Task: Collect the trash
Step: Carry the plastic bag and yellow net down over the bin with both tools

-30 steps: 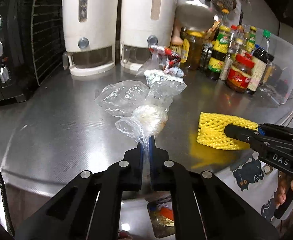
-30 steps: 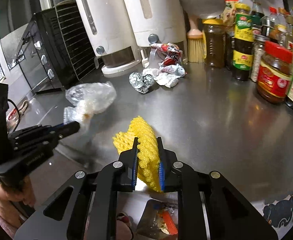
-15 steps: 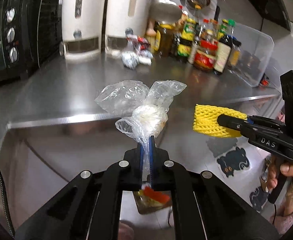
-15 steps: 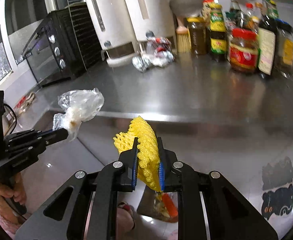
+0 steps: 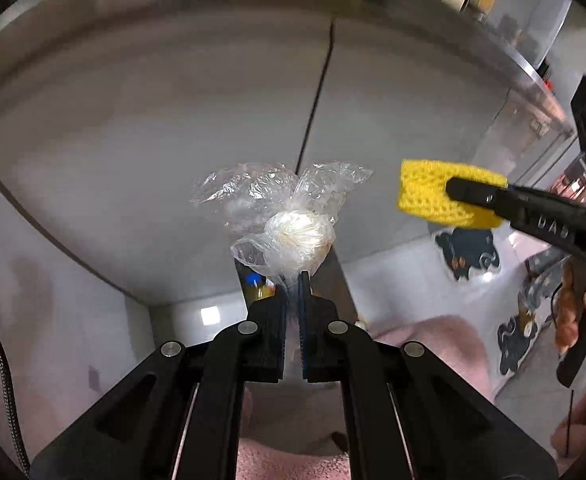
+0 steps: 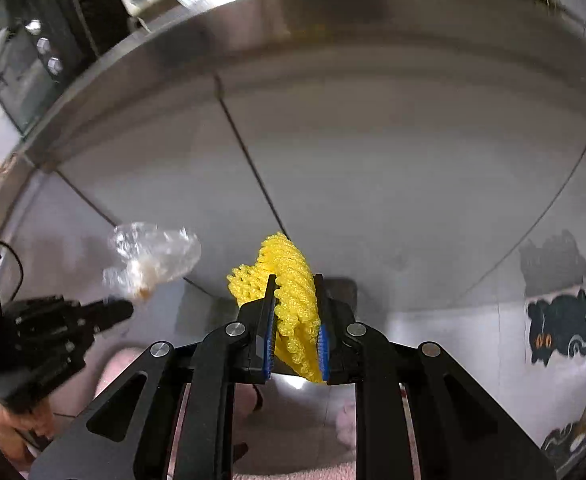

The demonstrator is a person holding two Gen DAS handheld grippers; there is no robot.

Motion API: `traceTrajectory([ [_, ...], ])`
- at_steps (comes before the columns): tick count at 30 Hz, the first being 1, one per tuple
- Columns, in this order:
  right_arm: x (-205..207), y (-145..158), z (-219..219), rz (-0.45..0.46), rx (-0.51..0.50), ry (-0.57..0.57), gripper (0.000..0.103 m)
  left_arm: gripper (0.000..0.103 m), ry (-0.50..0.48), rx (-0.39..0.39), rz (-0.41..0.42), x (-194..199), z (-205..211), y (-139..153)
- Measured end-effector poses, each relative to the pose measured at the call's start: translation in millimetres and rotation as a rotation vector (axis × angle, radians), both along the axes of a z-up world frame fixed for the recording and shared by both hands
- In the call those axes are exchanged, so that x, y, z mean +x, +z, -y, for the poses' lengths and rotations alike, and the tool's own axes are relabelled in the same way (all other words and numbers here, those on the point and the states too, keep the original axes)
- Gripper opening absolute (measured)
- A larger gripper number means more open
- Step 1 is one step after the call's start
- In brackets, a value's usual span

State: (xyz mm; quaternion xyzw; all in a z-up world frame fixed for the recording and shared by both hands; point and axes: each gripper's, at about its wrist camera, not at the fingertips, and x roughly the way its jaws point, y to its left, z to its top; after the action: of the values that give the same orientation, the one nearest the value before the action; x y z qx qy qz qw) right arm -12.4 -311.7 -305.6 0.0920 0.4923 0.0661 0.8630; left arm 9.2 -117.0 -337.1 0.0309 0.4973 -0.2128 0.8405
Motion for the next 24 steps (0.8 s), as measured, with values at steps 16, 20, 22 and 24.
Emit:
traceTrajectory([
  [16,52,-135,-7,-0.25,0.012,-0.066,0.019,0.004,-0.007,0.044,-0.21,55,35,-122],
  [20,62,-155,-10,-0.293,0.015,-0.07,0.02,0.004,-0.003,0.047,-0.254,63,40,-147],
  [22,68,-168,-9,-0.321,0.011,-0.073,0.02,0.004,0.001,0.053,-0.276,66,44,-159],
  [24,72,-176,-9,-0.34,0.003,-0.075,0.02,0.004,0.008,0.057,-0.29,68,48,-168],
])
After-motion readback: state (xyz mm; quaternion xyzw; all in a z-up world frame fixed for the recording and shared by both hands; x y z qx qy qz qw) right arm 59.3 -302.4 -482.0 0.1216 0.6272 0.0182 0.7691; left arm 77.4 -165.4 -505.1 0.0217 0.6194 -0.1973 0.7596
